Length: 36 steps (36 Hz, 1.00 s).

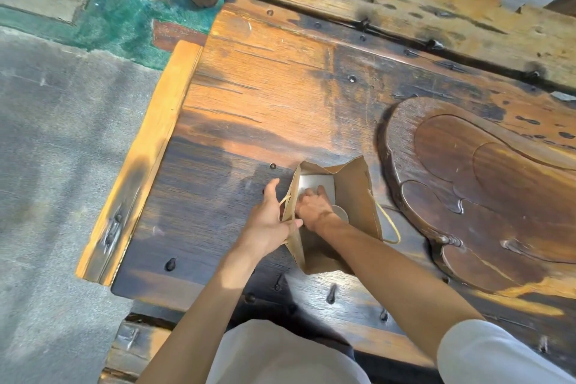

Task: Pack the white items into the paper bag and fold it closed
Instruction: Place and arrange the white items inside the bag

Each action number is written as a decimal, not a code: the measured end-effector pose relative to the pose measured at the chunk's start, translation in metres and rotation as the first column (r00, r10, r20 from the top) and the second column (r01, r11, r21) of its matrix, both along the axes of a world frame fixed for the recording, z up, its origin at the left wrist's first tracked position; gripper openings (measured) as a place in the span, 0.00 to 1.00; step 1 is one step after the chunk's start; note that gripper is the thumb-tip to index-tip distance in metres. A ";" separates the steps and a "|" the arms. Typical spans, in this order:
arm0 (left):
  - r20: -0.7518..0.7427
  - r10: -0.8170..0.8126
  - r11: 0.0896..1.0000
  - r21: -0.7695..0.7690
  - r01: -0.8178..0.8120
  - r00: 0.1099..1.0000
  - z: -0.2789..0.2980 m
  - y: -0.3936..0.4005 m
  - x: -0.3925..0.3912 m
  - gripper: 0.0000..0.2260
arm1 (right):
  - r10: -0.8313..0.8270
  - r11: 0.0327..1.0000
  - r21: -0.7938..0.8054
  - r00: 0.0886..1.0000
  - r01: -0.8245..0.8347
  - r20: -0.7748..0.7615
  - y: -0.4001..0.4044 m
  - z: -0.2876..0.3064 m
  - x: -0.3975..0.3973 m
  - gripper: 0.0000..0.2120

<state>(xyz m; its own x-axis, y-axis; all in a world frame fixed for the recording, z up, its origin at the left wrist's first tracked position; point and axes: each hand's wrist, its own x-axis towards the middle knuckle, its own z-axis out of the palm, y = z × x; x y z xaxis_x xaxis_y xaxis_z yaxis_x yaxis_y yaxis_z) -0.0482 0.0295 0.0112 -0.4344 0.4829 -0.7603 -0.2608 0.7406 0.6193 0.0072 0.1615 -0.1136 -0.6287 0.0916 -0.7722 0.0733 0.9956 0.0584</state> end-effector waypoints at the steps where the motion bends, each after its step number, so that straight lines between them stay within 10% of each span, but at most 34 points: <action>1: 0.004 0.002 1.000 0.003 -0.002 1.000 0.000 0.000 0.000 0.42 | 0.018 1.000 0.018 1.000 -0.018 0.009 -0.001 -0.002 0.000 0.18; 18: 0.037 0.051 0.999 -0.015 -0.050 0.998 -0.006 -0.003 -0.002 0.40 | 0.209 0.977 -0.024 0.974 -0.212 -0.081 0.006 -0.004 0.004 0.18; 36: 0.066 0.049 0.999 -0.011 -0.048 0.997 -0.009 0.005 -0.001 0.40 | 0.041 0.981 -0.177 0.980 -0.076 -0.194 0.015 0.047 0.028 0.20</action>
<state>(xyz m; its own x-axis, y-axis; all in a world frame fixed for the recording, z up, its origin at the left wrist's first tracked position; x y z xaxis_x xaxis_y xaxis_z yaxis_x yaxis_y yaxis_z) -0.0488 0.0343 0.0025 -0.4060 0.4552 -0.7925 -0.3366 0.7317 0.5927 0.0348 0.1760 -0.0663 -0.7649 -0.0814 -0.6390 0.0066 0.9909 -0.1342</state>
